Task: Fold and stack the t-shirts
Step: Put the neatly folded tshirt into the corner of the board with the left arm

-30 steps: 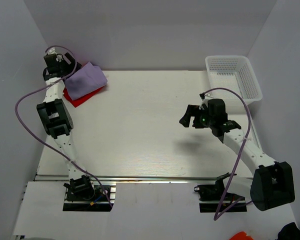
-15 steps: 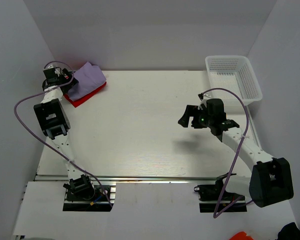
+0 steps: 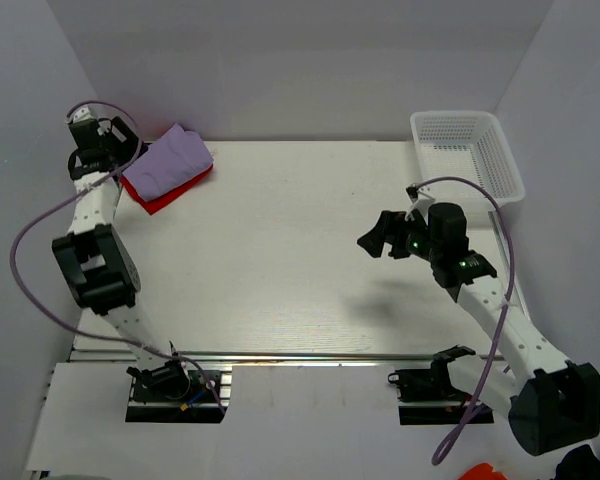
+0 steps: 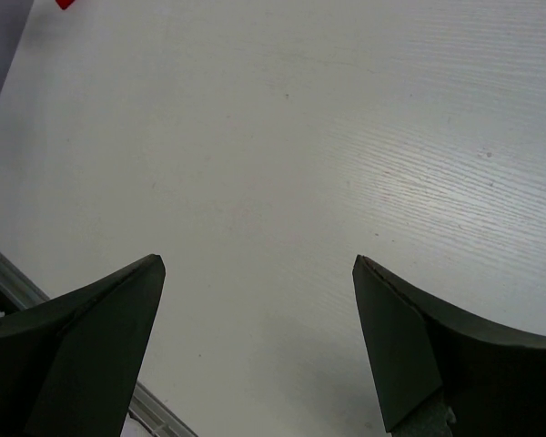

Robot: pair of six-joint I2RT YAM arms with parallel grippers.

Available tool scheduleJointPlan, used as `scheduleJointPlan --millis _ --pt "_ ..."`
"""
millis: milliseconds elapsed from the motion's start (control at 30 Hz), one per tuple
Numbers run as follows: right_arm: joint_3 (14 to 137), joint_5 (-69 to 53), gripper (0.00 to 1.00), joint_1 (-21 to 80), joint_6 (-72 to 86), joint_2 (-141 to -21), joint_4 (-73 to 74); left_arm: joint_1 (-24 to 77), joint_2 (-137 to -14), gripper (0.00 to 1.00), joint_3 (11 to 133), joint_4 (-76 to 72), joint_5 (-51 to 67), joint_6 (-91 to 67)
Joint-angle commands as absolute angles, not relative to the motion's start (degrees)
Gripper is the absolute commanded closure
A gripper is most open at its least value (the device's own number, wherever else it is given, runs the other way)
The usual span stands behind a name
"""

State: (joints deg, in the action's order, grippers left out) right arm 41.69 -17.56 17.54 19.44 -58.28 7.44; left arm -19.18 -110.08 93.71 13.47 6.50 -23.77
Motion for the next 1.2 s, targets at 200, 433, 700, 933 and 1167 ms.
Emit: scheduleJointPlan --millis 200,433,700,933,1167 --pt "32.4 -17.4 0.1 17.7 21.0 -46.4 9.2 -12.7 -71.7 0.0 60.2 4.3 15.5 -26.4" --pt "27.9 -9.5 0.1 17.5 20.2 -40.4 10.1 3.5 -61.8 0.0 46.7 2.0 19.4 -26.3" --pt "17.1 -8.6 0.1 17.6 26.5 -32.0 2.4 26.7 -64.6 0.0 39.9 9.2 -1.6 -24.4" --pt "14.2 -8.0 0.1 17.5 29.0 -30.7 2.9 30.4 -52.7 0.0 35.2 13.3 -14.0 -22.3" --pt "12.3 -9.8 0.1 17.5 27.9 -28.0 -1.6 31.6 -44.5 0.0 33.0 16.2 -18.1 -21.3"
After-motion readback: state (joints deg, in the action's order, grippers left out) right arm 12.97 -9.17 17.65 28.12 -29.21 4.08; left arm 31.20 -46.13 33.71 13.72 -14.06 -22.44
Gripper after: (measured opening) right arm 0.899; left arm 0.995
